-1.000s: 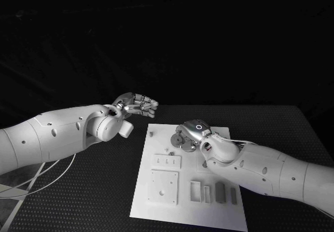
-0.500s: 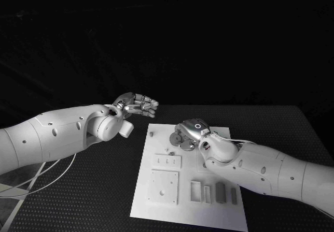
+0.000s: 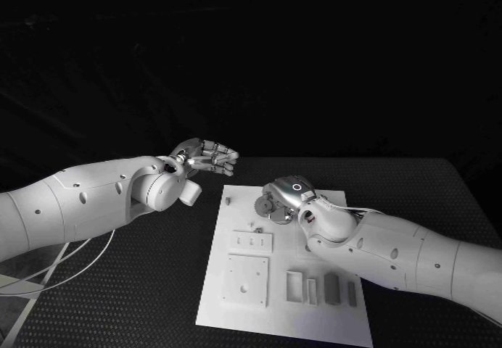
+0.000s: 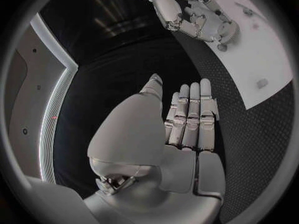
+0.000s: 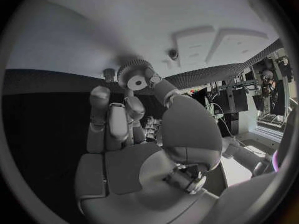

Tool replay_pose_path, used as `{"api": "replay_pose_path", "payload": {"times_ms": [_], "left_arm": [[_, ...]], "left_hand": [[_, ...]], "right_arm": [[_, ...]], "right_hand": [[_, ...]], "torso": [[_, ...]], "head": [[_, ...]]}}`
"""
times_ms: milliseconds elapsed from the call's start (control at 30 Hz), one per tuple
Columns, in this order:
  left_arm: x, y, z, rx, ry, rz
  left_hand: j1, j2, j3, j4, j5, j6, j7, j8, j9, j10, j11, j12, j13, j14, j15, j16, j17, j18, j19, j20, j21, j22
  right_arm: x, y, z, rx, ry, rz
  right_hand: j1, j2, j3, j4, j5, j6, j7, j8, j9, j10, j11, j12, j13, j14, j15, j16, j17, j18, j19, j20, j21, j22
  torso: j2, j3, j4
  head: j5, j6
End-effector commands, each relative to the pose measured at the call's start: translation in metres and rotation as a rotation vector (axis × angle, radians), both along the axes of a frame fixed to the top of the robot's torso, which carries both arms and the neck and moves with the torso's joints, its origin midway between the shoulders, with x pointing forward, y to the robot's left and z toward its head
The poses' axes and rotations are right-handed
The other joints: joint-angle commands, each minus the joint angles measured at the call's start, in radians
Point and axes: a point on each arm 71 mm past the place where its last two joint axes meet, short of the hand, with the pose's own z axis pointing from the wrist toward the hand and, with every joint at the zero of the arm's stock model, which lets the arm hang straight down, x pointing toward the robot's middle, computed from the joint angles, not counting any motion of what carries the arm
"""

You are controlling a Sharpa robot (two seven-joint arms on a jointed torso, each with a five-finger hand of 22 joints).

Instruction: Assemble the parts on the task board

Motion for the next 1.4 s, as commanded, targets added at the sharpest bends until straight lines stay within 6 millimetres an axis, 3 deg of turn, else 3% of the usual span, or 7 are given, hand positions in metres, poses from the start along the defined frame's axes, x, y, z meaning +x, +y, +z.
{"api": "replay_pose_path", "payload": {"times_ms": [33,1267,1400], "left_arm": [[-0.0003,-0.0028,0.0009,-0.004,-0.005,-0.021],[0.0004,-0.0031,0.0007,-0.003,-0.004,-0.021],[0.0003,-0.0035,0.0007,-0.003,-0.004,-0.021]], "left_hand": [[-0.002,0.001,-0.006,-0.002,-0.006,-0.006,0.018,-0.004,0.002,0.003,0.004,-0.005,0.001,0.003,0.005,-0.005,0.001,0.008,-0.002,0.008,-0.005,0.001],[-0.002,0.001,-0.006,-0.002,-0.006,-0.007,0.019,-0.004,0.002,0.003,0.005,-0.006,0.002,0.003,0.006,-0.007,0.003,0.007,-0.002,0.008,-0.006,0.001],[-0.002,0.001,-0.006,-0.002,-0.006,-0.007,0.019,-0.004,0.002,0.003,0.005,-0.006,0.002,0.003,0.006,-0.008,0.003,0.007,-0.002,0.008,-0.006,0.001]], "right_arm": [[-0.0002,0.0025,0.002,-0.002,-0.019,0.003],[0.0058,0.0017,0.0032,-0.02,-0.025,-0.012],[0.0075,0.0019,0.0038,-0.026,-0.025,-0.016]], "right_hand": [[-0.006,-0.007,0.003,0.004,0.002,0.033,0.0,0.002,0.015,0.001,-0.005,-0.003,-0.001,-0.001,-0.008,0.003,0.001,0.055,-0.001,-0.003,0.0,0.013],[-0.003,-0.01,0.007,0.005,0.002,0.033,-0.001,0.001,0.016,0.002,-0.005,-0.005,-0.001,-0.001,-0.009,0.003,0.0,0.055,0.001,-0.004,-0.001,0.013],[-0.004,-0.012,0.008,0.005,0.002,0.032,-0.001,0.0,0.016,0.001,-0.005,-0.006,-0.002,-0.002,-0.009,0.001,-0.003,0.055,0.0,-0.004,-0.001,0.013]], "torso": [[0.0,0.0004,-0.0007],[0.0,0.0009,-0.0005],[0.0,-0.0005,-0.0004]], "head": [[0.0,-0.001],[0.004,-0.003],[0.005,-0.002]]}}
